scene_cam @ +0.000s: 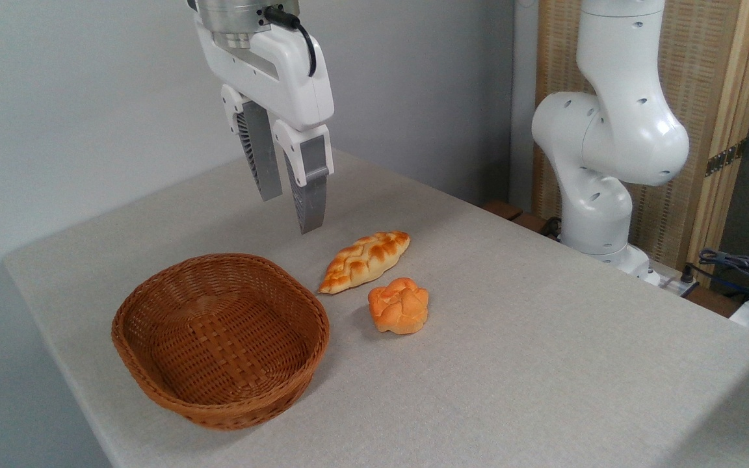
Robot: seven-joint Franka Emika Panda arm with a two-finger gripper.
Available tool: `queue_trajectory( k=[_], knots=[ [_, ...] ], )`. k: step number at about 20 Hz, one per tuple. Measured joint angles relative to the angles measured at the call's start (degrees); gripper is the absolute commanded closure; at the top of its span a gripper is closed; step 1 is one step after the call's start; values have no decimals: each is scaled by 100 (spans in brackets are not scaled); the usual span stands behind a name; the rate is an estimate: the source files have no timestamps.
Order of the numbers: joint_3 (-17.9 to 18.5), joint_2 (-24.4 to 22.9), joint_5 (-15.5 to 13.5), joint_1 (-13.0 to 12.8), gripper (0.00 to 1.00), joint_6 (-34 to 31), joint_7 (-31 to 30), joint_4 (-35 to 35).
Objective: Put bread into the basket
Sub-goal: 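Lower the open gripper down onto the glazed bread roll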
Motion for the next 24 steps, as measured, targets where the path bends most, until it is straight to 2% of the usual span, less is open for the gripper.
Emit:
queue_trajectory(
  k=[11,16,20,24],
  knots=[
    [76,0,0,6,0,-11,0,0],
    [31,-7,-11,-44,0,-371,0,-82],
    [-25,-182,-18,-75,0,-372,0,-493],
    [-145,-580,-20,-190,0,-225,1,-1299]
  ],
)
